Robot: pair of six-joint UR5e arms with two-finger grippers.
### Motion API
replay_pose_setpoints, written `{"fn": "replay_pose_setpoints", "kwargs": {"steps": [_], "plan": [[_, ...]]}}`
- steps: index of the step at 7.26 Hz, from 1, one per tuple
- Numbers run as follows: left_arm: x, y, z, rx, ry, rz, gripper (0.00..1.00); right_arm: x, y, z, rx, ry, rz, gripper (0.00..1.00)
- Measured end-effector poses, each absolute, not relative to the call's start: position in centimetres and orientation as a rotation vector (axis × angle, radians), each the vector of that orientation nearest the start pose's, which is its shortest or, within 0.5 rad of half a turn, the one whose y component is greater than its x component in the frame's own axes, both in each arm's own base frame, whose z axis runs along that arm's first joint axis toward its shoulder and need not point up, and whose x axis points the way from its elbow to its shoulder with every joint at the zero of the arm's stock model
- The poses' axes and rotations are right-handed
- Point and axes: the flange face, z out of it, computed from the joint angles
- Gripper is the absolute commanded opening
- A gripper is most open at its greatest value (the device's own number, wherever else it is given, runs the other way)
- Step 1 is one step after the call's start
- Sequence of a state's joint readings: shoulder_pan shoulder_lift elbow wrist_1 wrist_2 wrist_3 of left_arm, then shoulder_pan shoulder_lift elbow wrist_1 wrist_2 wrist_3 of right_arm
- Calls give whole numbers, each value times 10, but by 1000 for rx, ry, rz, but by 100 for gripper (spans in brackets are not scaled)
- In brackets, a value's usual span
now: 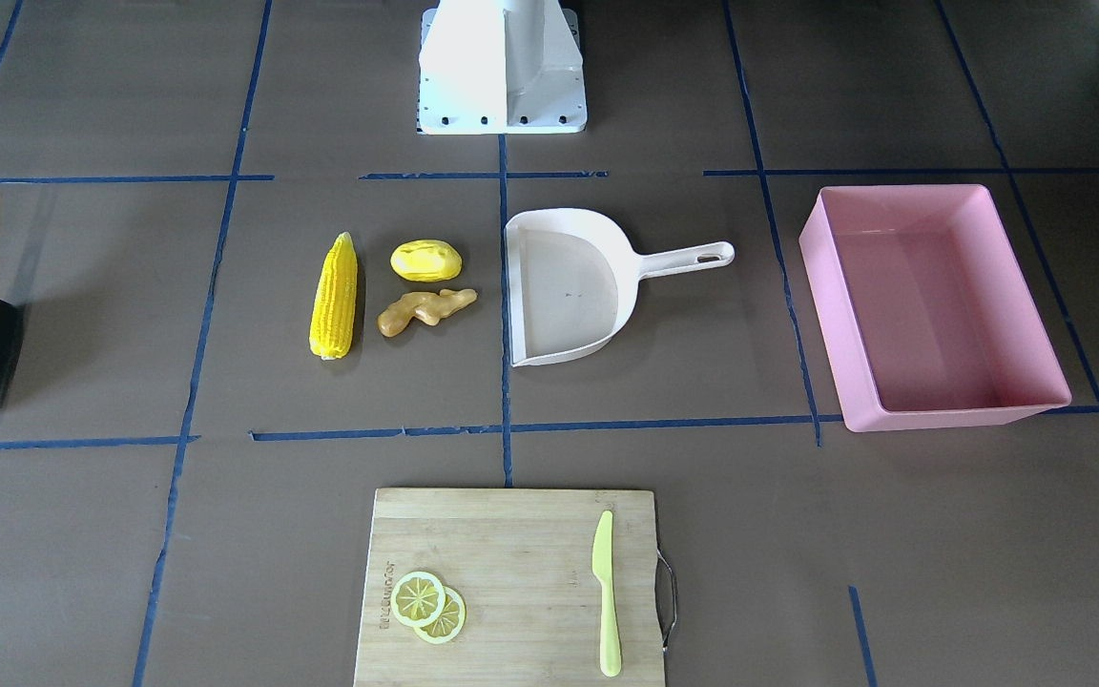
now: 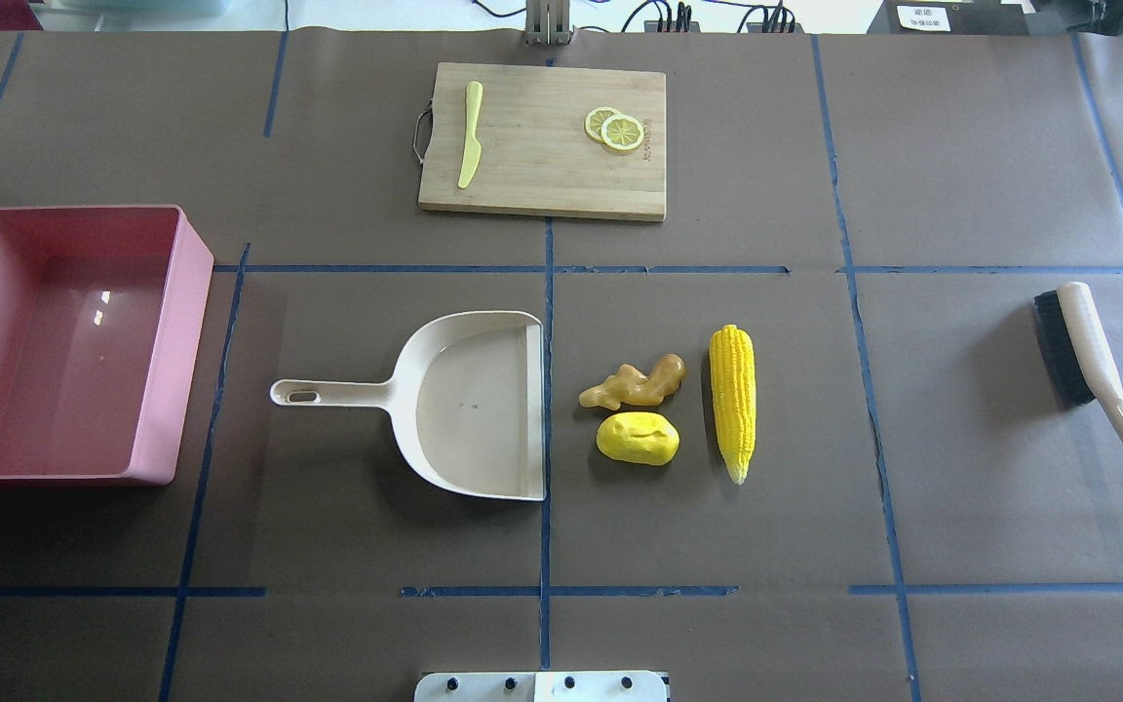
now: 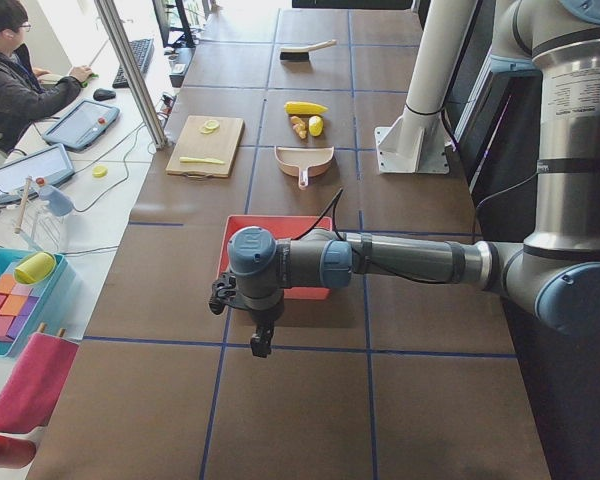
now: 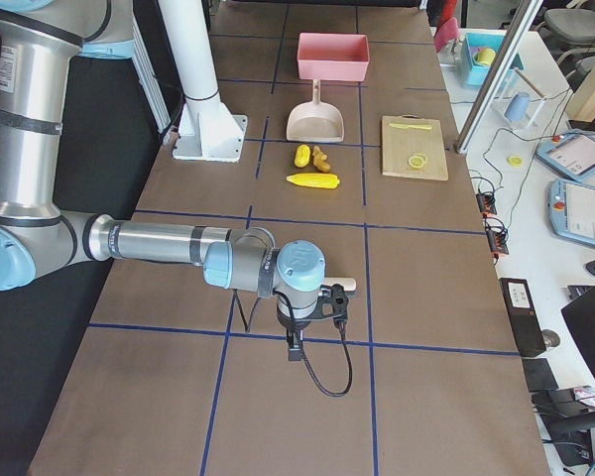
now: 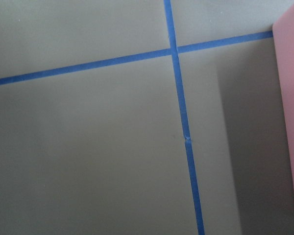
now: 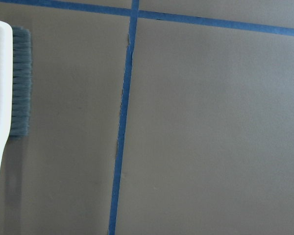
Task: Sweep and dump trash into bin
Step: 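Grasp the white handle of the brush with the right gripper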
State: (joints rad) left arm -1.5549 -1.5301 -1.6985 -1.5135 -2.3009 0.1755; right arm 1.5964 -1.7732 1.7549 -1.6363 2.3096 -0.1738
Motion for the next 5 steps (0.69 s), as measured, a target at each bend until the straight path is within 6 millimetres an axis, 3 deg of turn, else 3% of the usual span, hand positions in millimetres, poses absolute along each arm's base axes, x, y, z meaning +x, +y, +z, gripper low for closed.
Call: {"fn": "replay_pose_setpoints", "kwargs": {"steps": [3,5], "plan": [[-57,-491,610,166,737,228,100,71,-411,658,69,-750,-108,100],[-55,-492,604,181,754,234,100,42,-422,635,134,-805,-126,100]]}}
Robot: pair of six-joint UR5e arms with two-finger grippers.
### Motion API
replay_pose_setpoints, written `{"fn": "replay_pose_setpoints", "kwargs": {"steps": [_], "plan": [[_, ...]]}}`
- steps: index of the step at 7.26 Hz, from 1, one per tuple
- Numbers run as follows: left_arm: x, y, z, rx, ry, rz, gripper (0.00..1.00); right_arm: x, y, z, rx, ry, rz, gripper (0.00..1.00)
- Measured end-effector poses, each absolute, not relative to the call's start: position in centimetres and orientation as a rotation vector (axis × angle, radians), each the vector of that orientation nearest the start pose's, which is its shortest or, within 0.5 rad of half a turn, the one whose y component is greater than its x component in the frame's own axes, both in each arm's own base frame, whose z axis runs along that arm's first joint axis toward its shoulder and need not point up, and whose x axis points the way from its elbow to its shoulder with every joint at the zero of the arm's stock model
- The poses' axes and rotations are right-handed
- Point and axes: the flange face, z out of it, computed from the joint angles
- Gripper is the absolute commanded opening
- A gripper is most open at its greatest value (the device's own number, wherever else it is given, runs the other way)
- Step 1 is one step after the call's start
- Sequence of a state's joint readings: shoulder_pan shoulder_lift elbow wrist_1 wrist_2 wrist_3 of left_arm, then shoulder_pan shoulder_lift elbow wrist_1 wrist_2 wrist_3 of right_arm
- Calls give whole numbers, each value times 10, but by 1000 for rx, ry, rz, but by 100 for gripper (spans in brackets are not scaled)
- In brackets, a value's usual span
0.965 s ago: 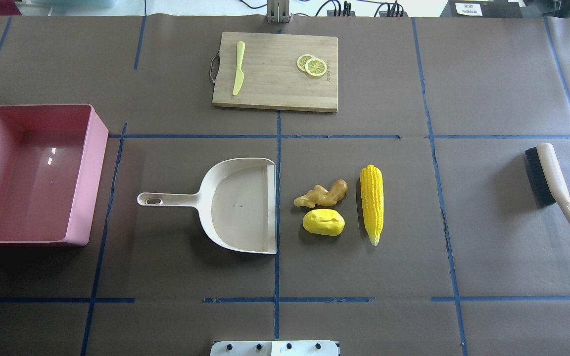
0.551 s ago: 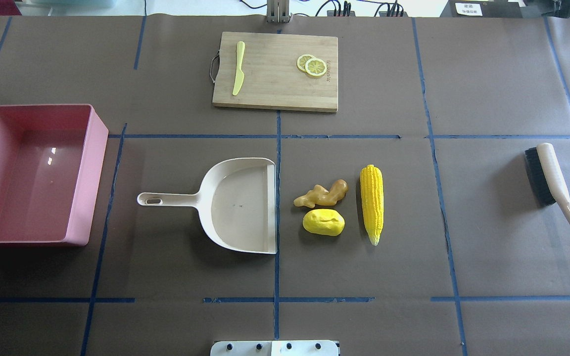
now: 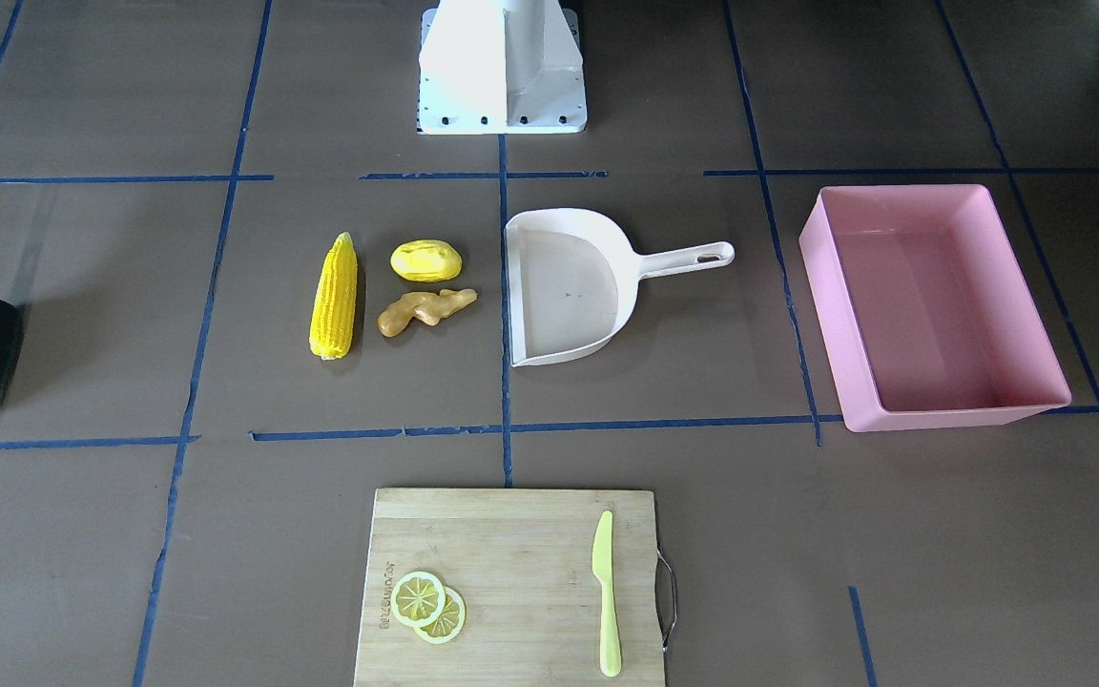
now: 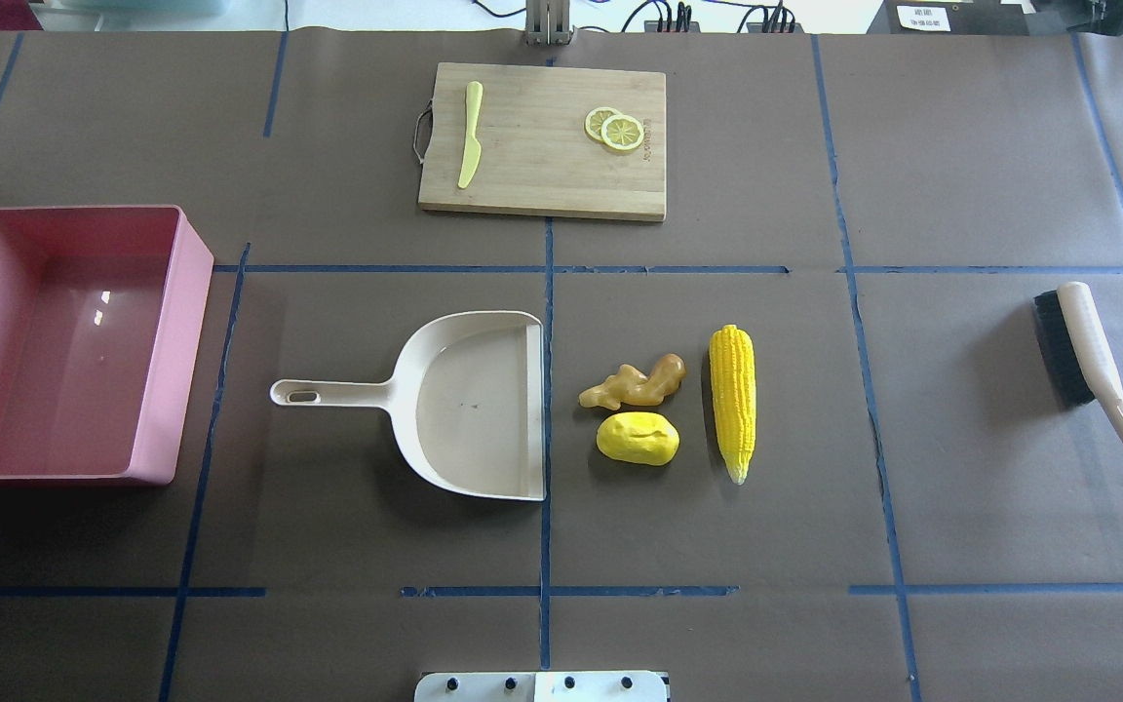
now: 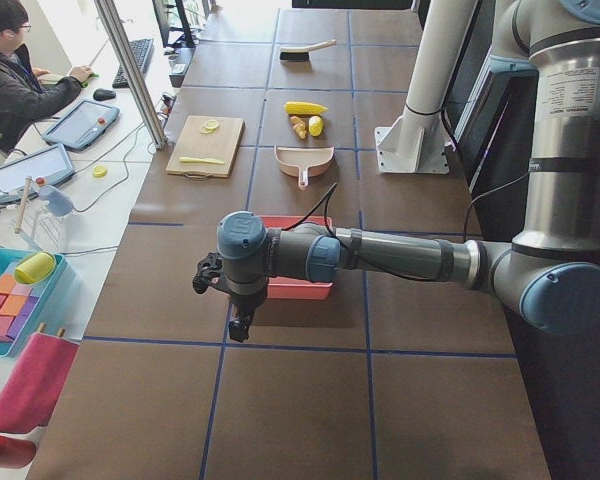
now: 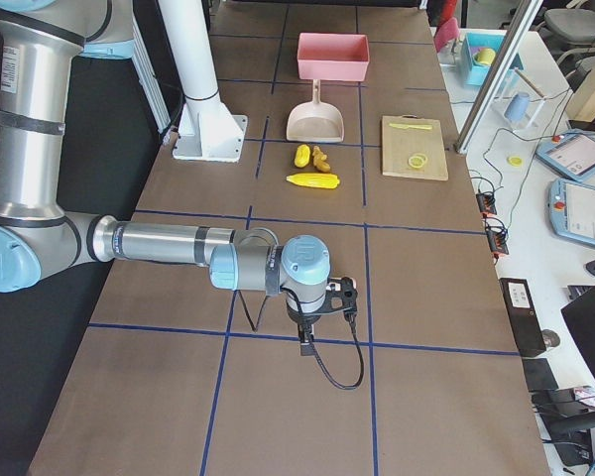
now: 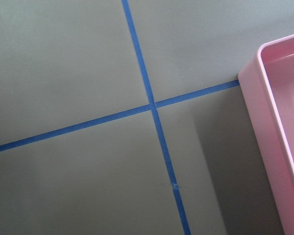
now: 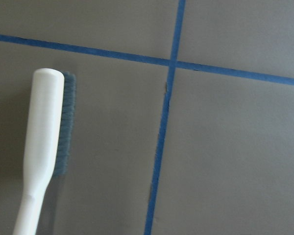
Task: Sweep and dump trash into bin
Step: 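Grasp the white handle of the brush with the right gripper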
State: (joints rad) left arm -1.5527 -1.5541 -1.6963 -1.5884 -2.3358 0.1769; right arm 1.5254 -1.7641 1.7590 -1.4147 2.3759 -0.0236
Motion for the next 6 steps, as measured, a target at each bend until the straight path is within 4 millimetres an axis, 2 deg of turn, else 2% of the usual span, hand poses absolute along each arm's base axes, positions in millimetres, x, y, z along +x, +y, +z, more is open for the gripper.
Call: {"fn": "replay_pose_setpoints", "kwargs": {"steps": [2,4,6], "plan": [[-55,-492,600,187,761,237,100,-10,-429,602,137,-878,-86,100],[-53,-492,598,190,781,239,100,-59,-415,571,96,-890,-65,100],[-53,-492,597,192,786,240,100,-93,-392,574,77,-837,-75,99]]}}
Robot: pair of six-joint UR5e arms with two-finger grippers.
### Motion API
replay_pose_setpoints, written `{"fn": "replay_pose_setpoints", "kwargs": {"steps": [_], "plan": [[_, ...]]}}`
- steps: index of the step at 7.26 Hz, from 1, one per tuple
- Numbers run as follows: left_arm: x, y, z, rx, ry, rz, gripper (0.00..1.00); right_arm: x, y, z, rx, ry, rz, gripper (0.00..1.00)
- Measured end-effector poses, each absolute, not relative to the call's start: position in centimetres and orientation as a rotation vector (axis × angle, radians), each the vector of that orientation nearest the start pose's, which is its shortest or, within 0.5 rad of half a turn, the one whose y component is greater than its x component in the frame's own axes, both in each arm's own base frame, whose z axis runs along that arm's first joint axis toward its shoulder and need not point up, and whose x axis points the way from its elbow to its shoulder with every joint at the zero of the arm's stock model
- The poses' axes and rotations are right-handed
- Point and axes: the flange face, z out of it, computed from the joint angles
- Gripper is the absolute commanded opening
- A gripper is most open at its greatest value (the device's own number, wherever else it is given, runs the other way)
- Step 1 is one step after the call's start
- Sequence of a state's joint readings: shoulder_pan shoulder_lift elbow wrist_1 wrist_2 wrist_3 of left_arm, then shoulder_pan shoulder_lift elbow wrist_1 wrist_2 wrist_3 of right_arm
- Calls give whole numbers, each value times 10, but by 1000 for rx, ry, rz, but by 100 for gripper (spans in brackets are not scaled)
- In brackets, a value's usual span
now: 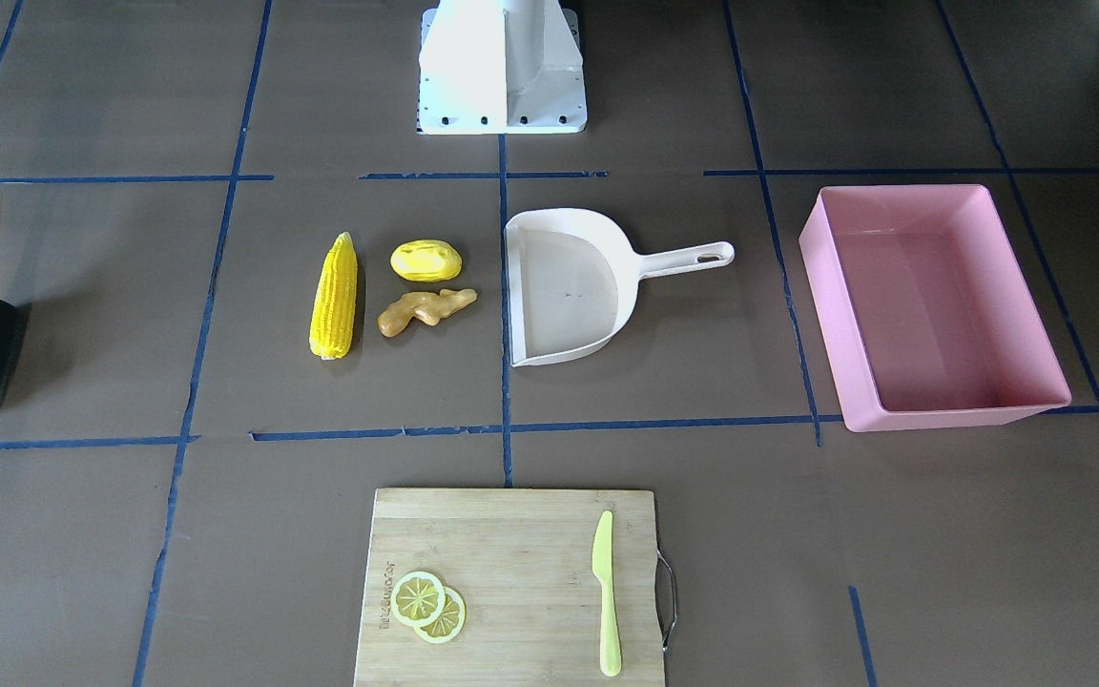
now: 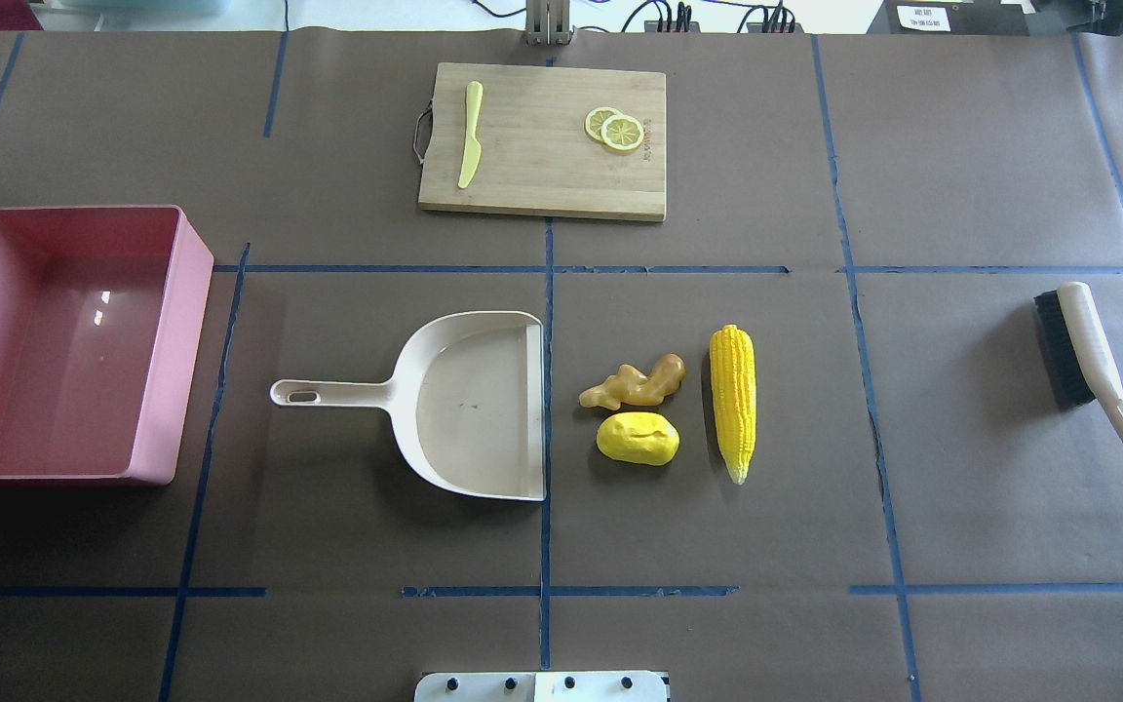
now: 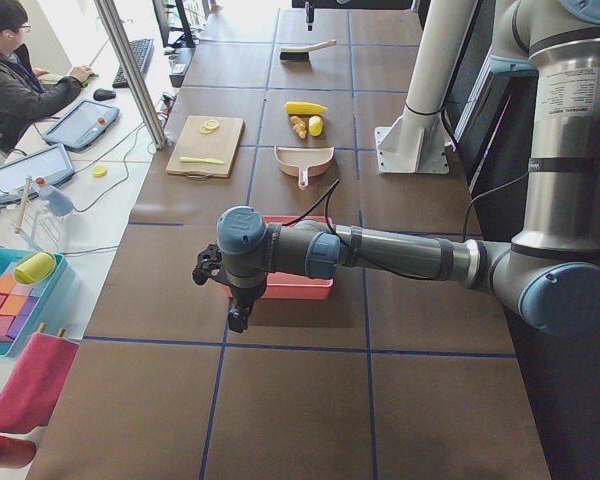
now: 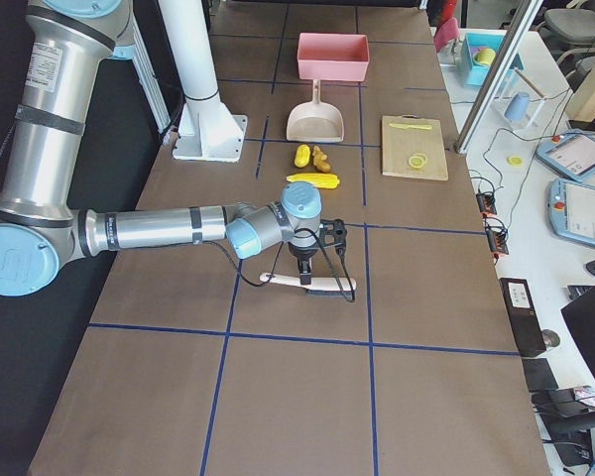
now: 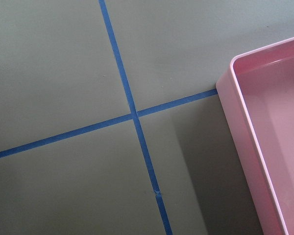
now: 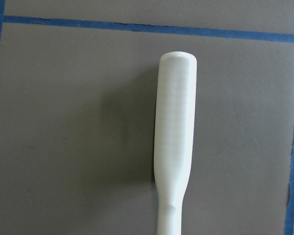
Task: Sweep and dump trash into bin
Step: 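Grasp the white handle of the brush with the right gripper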
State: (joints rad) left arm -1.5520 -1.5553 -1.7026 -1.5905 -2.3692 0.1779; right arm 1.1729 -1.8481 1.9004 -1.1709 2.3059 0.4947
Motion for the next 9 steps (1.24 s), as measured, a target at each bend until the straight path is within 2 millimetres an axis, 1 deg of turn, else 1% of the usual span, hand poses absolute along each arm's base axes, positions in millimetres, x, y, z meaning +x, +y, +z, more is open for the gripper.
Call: {"fn": "replay_pose_setpoints", "kwargs": {"steps": [1,2,4,5,6,7,8,9], "plan": [[-53,-492,597,193,787,240,100,-107,-386,577,68,-831,-68,98],[-53,-492,597,193,788,241,100,-118,-383,584,57,-823,-65,97],[-52,-493,596,196,788,243,100,-133,-380,609,39,-798,-76,95],[-52,-493,595,196,790,244,100,-139,-378,618,30,-790,-85,90],[-52,-493,595,197,796,244,100,-143,-375,624,19,-784,-93,80],[-52,-493,594,198,802,244,100,-146,-373,627,10,-780,-100,56],[-51,-493,594,198,805,245,100,-150,-371,629,3,-777,-107,34],[-51,-493,593,199,806,245,100,-152,-370,631,-3,-774,-112,17]]}}
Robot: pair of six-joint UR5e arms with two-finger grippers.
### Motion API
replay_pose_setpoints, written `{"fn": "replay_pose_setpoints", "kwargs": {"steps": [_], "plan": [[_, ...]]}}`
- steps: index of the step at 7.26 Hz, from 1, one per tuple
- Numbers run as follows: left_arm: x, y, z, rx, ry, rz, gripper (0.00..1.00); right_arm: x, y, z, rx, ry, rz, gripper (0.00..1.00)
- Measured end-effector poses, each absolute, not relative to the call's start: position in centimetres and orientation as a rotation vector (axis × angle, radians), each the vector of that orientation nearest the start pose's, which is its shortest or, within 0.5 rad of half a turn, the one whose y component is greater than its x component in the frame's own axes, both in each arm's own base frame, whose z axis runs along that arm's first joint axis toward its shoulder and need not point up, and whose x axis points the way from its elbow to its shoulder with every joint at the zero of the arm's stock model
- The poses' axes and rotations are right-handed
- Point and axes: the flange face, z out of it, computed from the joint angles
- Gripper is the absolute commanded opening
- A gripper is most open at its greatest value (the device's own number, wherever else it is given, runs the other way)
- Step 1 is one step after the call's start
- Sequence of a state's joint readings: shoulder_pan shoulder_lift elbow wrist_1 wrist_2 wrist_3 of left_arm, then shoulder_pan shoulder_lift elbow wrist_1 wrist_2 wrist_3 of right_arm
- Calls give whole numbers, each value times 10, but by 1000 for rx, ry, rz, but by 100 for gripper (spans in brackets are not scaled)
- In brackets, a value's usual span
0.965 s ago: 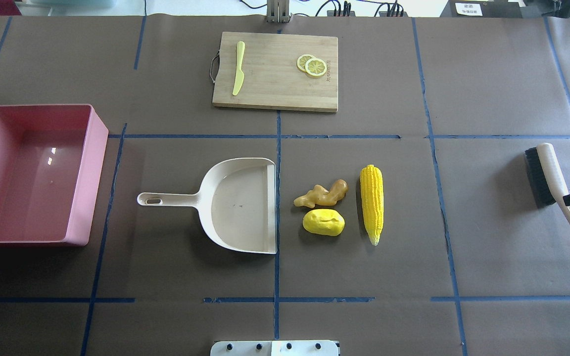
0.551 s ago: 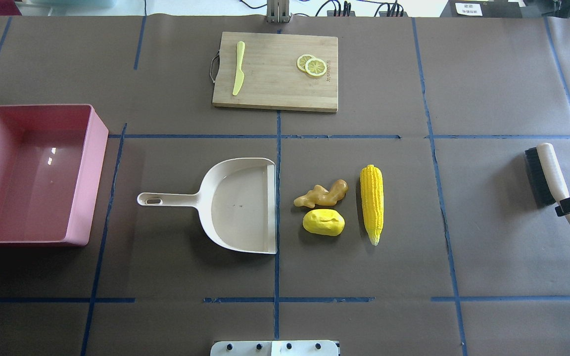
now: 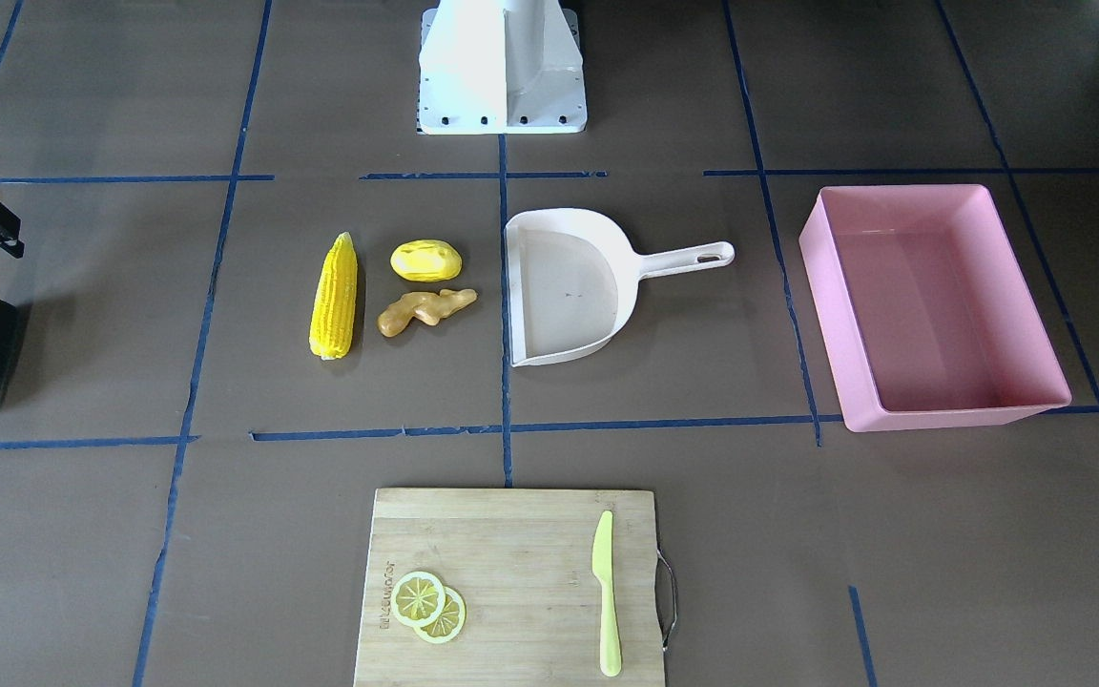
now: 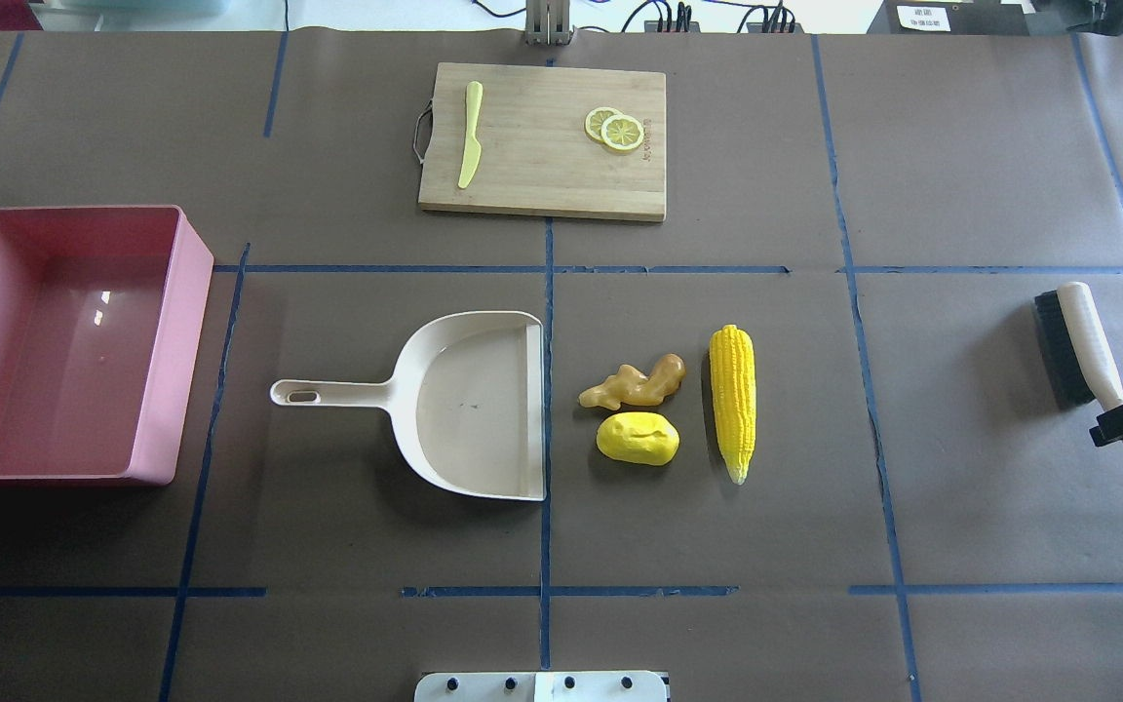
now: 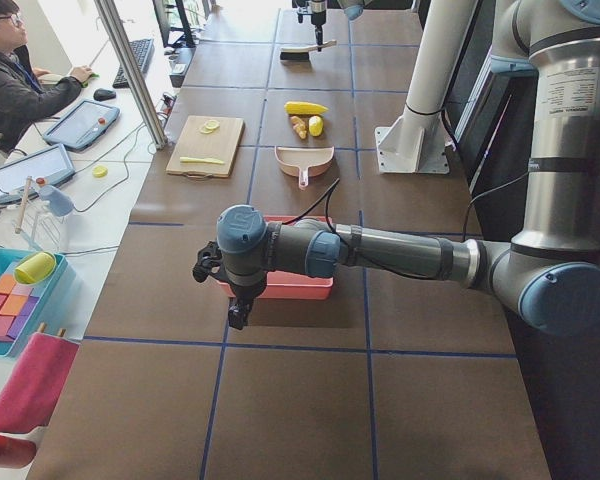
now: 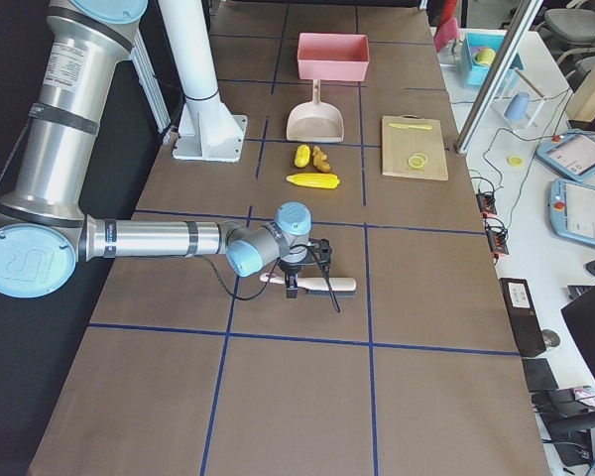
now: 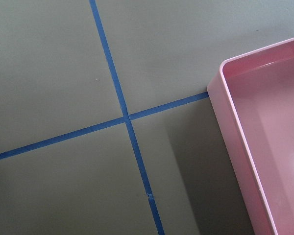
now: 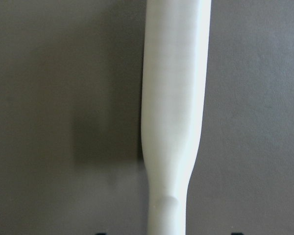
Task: Sweep and dump trash into bin
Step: 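Grasp the white handle of the brush with the right gripper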
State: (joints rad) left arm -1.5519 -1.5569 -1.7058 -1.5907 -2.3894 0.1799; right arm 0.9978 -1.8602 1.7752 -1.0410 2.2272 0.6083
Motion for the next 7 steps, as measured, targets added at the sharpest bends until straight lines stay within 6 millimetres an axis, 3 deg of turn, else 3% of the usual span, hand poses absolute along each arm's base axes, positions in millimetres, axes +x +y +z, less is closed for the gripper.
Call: {"fn": "replay_pose_setpoints", "kwargs": {"steps": [1,7], "plan": [[-51,-493,593,200,807,246,100,-154,-370,633,-6,-773,-116,0],[-51,-496,584,252,803,266,100,-154,-370,635,-4,-767,-120,0]]}}
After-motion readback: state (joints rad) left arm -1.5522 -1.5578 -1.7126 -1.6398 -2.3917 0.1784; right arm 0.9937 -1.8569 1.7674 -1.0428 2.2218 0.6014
